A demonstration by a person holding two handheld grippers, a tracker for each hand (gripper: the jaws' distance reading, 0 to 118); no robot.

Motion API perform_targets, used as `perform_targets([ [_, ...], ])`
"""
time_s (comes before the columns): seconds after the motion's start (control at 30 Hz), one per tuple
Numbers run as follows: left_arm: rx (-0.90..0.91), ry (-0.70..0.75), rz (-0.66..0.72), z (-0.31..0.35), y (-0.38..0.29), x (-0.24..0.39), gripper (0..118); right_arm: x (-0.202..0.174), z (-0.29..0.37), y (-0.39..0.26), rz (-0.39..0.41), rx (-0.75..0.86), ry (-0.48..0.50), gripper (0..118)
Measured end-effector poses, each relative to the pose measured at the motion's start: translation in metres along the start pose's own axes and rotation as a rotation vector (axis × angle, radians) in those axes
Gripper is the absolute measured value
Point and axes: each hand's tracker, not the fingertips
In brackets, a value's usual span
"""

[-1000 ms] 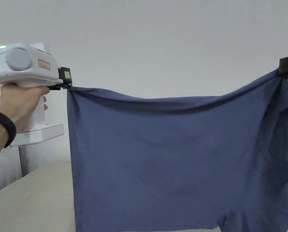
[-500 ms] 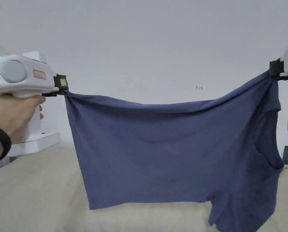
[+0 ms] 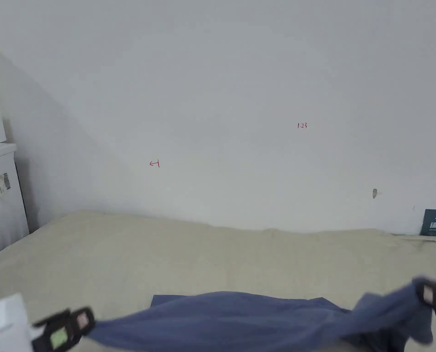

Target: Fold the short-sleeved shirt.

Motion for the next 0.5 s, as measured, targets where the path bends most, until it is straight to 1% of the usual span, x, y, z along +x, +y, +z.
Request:
perform_targets([
  [0.03, 0.004, 0.014, 0.046, 0.017, -0.019, -0.010, 8, 0.002, 0.015, -0.029, -0.034, 0.007, -0.012, 2],
  [0.07, -0.019, 0.005, 0.075, 0.034, -0.036, -0.019, 8, -0.001, 0.031, -0.054, -0.050, -0.037, -0.021, 2],
  [0.1, 0.002, 0.022, 0.110, 0.050, -0.052, -0.025, 8, 0.000, 0.045, -0.076, -0.063, -0.078, -0.007, 2],
  [0.13, 0.002, 0.024, 0.116, 0.068, -0.066, -0.031, 8, -0.001, 0.062, -0.102, -0.070, -0.065, -0.015, 2],
  [0.17, -0.012, 0.021, 0.119, 0.082, -0.073, -0.044, 8, -0.002, 0.079, -0.125, -0.080, -0.113, -0.023, 2],
  [0.2, -0.002, 0.040, 0.119, 0.097, -0.085, -0.047, 8, -0.007, 0.092, -0.146, -0.094, -0.124, -0.017, 2],
  [0.23, -0.002, 0.058, 0.124, 0.113, -0.094, -0.050, 8, -0.009, 0.107, -0.166, -0.131, -0.148, -0.031, 2],
  [0.27, -0.025, 0.069, 0.152, 0.128, -0.100, -0.052, 8, -0.009, 0.120, -0.182, -0.150, -0.193, -0.033, 2],
  [0.3, -0.006, 0.085, 0.150, 0.143, -0.108, -0.051, 8, -0.011, 0.134, -0.199, -0.162, -0.184, -0.047, 2],
  [0.33, 0.002, 0.086, 0.155, 0.157, -0.117, -0.053, 7, -0.013, 0.144, -0.212, -0.194, -0.204, -0.071, 2],
  [0.37, -0.016, 0.084, 0.178, 0.168, -0.123, -0.057, 8, -0.014, 0.156, -0.224, -0.206, -0.244, -0.061, 2],
  [0.4, -0.018, 0.099, 0.183, 0.178, -0.129, -0.057, 7, -0.016, 0.167, -0.235, -0.222, -0.226, -0.070, 2],
  [0.43, -0.010, 0.109, 0.175, 0.187, -0.136, -0.057, 7, -0.019, 0.177, -0.247, -0.267, -0.245, -0.091, 2],
  [0.47, -0.025, 0.098, 0.178, 0.194, -0.140, -0.059, 7, -0.019, 0.182, -0.258, -0.264, -0.278, -0.077, 2],
  [0.5, -0.025, 0.113, 0.180, 0.199, -0.144, -0.059, 7, -0.021, 0.189, -0.264, -0.255, -0.270, -0.076, 2],
])
